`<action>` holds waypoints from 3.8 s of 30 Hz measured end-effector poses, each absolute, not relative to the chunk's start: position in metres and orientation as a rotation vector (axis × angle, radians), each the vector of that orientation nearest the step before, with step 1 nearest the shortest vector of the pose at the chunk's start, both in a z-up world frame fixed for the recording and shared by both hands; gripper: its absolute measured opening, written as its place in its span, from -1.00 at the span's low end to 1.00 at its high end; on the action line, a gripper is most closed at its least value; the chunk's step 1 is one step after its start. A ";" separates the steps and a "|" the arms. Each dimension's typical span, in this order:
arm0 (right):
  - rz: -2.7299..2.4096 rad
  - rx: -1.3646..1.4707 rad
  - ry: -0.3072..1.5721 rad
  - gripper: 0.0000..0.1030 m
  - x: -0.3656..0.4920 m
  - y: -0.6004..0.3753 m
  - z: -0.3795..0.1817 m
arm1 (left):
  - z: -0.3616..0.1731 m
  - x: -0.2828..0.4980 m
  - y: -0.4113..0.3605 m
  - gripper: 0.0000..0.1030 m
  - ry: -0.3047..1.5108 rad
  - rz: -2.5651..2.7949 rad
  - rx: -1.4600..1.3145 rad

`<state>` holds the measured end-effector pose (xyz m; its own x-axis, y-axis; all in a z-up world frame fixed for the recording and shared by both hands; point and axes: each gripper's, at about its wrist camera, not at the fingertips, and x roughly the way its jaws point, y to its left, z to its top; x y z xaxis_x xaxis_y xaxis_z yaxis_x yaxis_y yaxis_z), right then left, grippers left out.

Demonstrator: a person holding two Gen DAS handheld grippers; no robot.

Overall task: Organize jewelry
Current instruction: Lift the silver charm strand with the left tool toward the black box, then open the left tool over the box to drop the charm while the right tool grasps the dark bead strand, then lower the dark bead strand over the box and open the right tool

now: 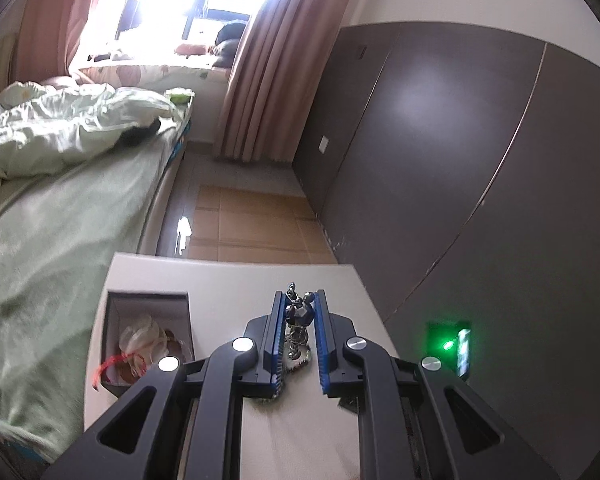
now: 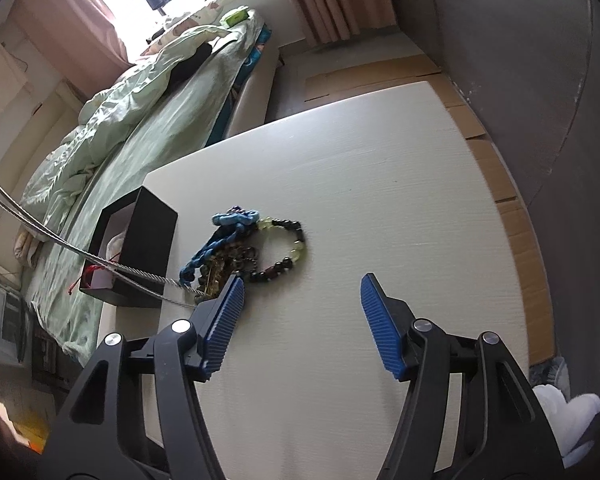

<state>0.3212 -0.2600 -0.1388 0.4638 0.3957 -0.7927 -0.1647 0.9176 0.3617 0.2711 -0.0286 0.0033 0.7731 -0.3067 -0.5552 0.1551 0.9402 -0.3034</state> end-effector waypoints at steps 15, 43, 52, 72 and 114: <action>0.410 0.116 1.097 -0.34 0.326 -0.201 -0.154 | 0.055 0.246 0.010 -0.77 0.537 -0.207 -0.261; 0.522 0.231 0.952 -0.79 0.307 -0.205 -0.112 | 0.107 0.219 0.054 -0.77 0.448 -0.169 -0.268; 0.557 0.224 0.863 -0.79 0.300 -0.197 -0.068 | 0.121 0.224 0.064 -0.77 0.424 -0.151 -0.259; 0.582 0.189 0.772 -0.79 0.288 -0.182 -0.025 | 0.141 0.266 0.057 -0.77 0.412 -0.170 -0.197; 0.748 0.218 0.850 -0.79 0.333 -0.091 -0.074 | -0.071 0.279 0.150 0.06 0.743 0.001 -0.388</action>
